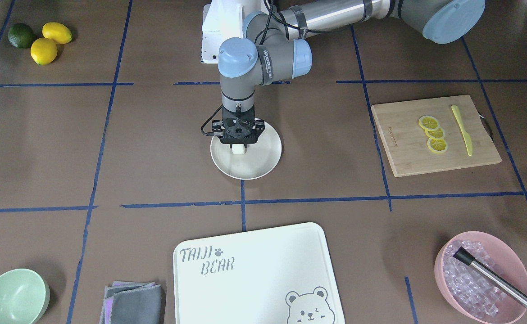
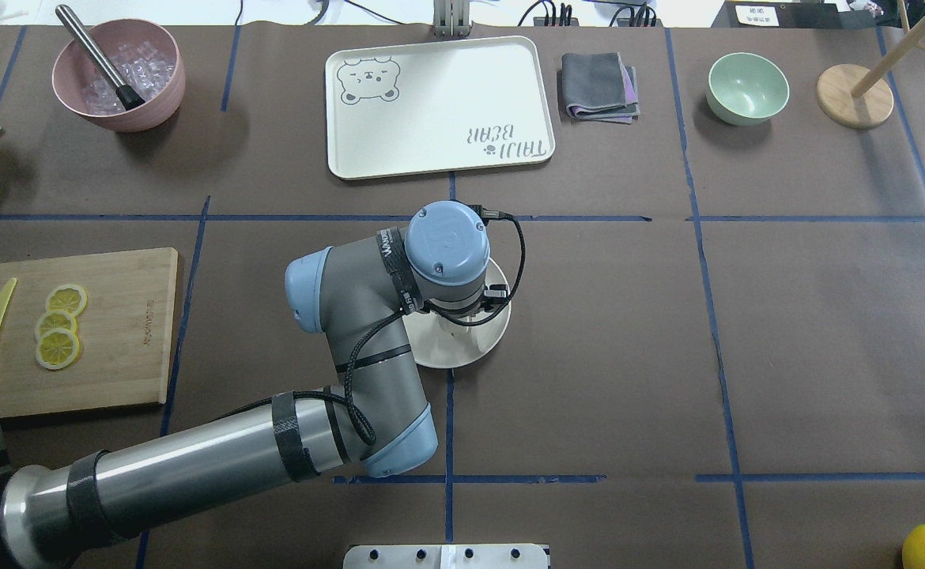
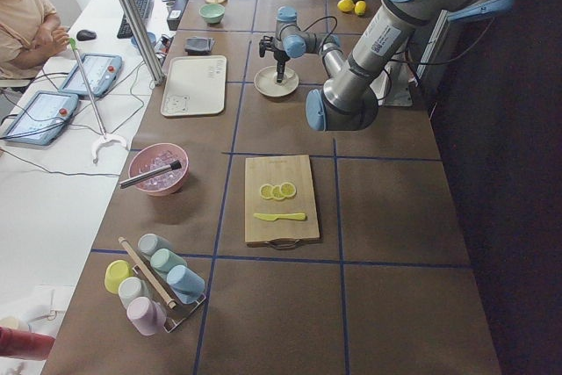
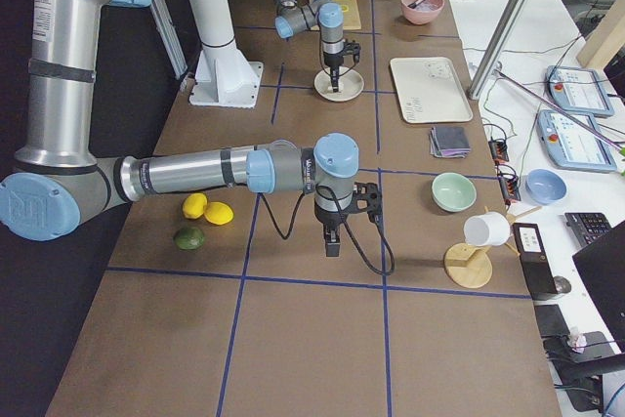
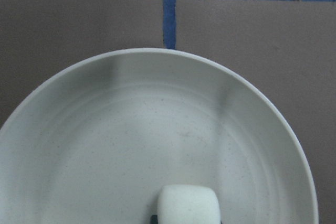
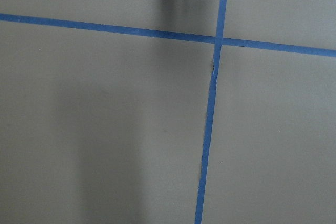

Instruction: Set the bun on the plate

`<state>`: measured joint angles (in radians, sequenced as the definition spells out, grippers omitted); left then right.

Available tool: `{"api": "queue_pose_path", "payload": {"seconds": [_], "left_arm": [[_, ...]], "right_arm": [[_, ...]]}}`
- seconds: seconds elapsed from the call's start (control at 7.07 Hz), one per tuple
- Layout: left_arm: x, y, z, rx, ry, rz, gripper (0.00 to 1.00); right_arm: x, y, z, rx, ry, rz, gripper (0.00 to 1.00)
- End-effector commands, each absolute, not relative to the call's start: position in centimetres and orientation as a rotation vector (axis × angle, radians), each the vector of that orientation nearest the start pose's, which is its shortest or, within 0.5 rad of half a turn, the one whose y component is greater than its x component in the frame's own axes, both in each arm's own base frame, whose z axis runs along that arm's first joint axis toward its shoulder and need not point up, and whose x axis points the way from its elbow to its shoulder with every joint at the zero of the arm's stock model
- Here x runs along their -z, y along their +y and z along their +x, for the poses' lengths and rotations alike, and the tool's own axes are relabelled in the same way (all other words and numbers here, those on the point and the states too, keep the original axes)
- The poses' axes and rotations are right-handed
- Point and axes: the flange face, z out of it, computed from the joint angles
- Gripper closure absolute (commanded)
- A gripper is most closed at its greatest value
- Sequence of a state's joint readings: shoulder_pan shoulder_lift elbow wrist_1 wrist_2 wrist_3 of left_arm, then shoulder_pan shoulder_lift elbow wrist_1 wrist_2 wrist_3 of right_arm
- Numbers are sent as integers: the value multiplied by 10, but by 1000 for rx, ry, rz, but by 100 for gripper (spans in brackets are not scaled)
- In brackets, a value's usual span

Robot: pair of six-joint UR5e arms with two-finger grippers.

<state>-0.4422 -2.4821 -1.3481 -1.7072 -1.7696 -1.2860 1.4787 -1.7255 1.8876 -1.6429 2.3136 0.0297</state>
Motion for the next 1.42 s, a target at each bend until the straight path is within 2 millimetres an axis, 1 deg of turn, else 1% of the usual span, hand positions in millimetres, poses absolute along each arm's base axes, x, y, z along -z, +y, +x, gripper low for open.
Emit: {"api": "queue_pose_path", "payload": {"seconds": [0.0,0.14,0.28,0.42,0.57,0.71,0.85,0.99,1.13,1.27], "left_arm": [[-167,-447,647,80,834,118,1],[-163,-464,631,90,850,90,1],[-158,-494,590,51,904,0,1],[-172,-505,550,3,896,-6,1],[-202,-511,494,-72,863,44,1],[-255,-529,410,-150,872,36,1],[-301,-548,332,-181,914,15,0],[-352,-558,261,-196,897,47,0],[-410,-558,194,-234,855,82,0],[-460,-560,120,-191,827,97,0]], "right_arm": [[-581,-434,26,94,-748,45,0],[-581,-434,26,92,-748,44,0],[-580,-435,26,93,-748,46,0],[-581,-435,26,92,-746,44,0],[-585,-434,26,90,-746,36,0],[-599,-434,26,83,-746,11,0],[-607,-434,26,75,-744,-5,0],[-611,-433,26,77,-743,-11,0],[-616,-428,27,77,-744,-19,0],[-619,-426,28,99,-741,-15,0]]}}
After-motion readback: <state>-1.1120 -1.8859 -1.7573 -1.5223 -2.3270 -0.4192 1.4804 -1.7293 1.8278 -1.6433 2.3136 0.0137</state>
